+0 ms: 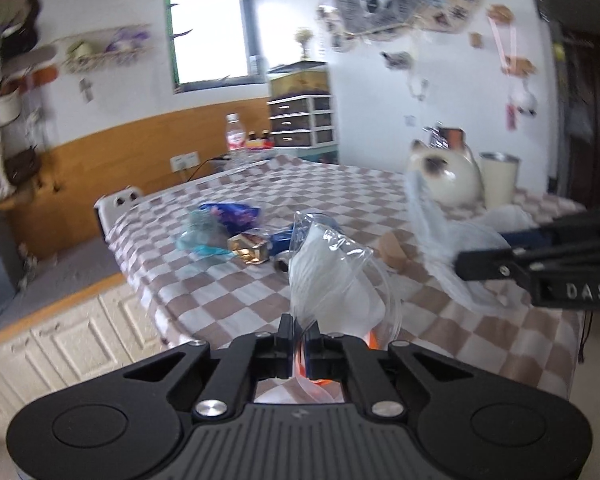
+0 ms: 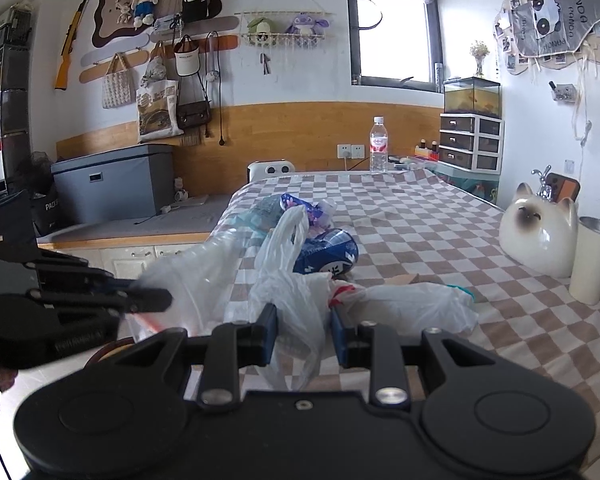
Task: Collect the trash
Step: 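Carry the clear bag and white bag with both tools toward the wastebasket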
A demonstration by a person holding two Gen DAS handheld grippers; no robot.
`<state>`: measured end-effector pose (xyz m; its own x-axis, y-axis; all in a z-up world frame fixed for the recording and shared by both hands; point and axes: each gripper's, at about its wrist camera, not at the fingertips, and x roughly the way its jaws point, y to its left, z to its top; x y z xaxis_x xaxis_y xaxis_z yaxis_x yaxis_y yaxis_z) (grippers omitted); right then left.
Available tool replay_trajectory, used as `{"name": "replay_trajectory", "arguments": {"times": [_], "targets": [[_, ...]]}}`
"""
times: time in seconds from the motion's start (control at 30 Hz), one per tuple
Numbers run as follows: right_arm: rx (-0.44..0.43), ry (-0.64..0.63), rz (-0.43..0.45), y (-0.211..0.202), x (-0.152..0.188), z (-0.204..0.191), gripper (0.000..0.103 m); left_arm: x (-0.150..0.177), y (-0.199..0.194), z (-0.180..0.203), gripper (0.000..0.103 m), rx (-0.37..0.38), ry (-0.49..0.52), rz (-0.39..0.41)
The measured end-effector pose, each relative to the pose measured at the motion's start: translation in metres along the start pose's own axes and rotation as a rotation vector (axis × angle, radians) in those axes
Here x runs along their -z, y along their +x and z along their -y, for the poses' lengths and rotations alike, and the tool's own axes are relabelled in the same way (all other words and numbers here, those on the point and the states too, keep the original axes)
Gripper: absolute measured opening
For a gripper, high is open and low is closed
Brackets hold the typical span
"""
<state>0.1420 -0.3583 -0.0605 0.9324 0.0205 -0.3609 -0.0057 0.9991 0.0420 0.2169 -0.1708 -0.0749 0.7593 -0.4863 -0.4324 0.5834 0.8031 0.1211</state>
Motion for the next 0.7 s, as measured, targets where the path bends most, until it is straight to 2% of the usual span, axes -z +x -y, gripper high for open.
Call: {"name": "replay_trajectory", "arguments": {"times": [0.3, 0.7], "targets": [[-0.012, -0.03, 0.001, -0.002, -0.01, -0.018, 0.029, 0.0, -0.029, -0.04, 0.005, -0.064, -0.205, 0.006], [-0.082, -0.088, 0.005, 0.015, -0.031, -0.07, 0.029, 0.015, -0.066, -0.093, 0.005, -0.161, -0.289, 0.027]]}}
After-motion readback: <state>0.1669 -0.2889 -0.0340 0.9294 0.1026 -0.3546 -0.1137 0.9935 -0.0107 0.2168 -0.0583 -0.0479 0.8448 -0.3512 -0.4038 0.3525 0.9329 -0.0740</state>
